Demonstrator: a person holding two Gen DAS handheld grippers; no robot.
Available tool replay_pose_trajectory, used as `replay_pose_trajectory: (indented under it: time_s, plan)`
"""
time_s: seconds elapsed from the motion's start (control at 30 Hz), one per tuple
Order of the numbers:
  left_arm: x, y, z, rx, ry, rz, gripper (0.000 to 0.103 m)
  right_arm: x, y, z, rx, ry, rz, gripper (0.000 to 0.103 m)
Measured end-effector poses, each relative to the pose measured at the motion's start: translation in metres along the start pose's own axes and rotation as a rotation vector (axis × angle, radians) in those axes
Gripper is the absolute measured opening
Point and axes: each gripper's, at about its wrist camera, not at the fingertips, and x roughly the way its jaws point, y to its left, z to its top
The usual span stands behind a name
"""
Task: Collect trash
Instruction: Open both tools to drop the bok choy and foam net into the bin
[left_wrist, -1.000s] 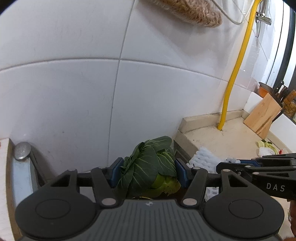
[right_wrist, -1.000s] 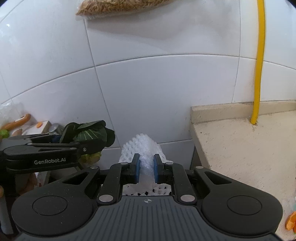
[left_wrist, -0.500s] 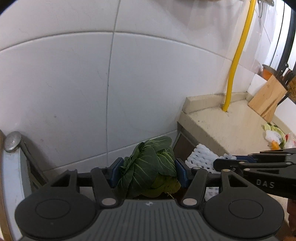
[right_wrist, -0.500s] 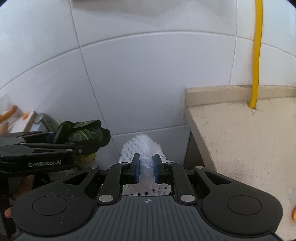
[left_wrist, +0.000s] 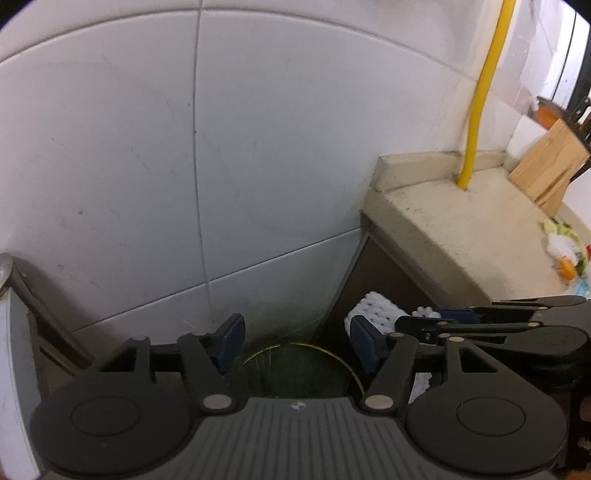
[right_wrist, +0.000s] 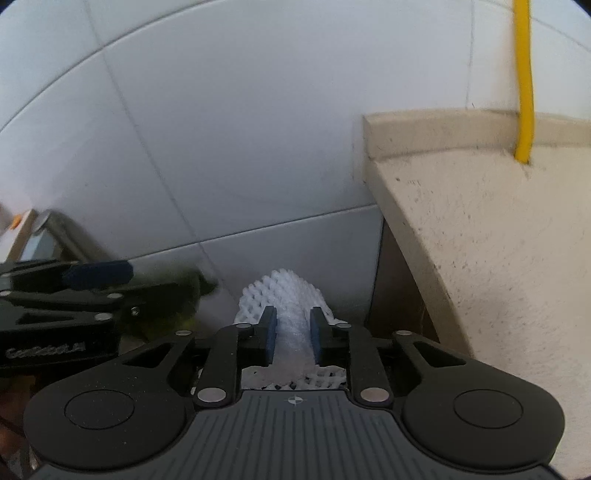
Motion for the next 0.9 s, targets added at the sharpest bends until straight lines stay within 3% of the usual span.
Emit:
replay_pose_trajectory:
  time_s: [0.13, 0.2, 0.9]
  plan:
    - [0.001, 0.000, -0.002, 0.012, 0.003, 0.024, 0.057, 0.010, -0.008, -0.001, 0.034, 0.010, 0.003, 0.034]
    - [-0.001, 0.003, -0.002, 0.002, -0.011, 0.022, 0.057, 0.016, -0.010, -0.001, 0.044, 0.024, 0.013, 0.045]
    - [-0.005, 0.011, -0.002, -0.012, -0.034, 0.024, 0.057, -0.037, -0.031, -0.028, 0.114, -0.018, -0.034, 0.046]
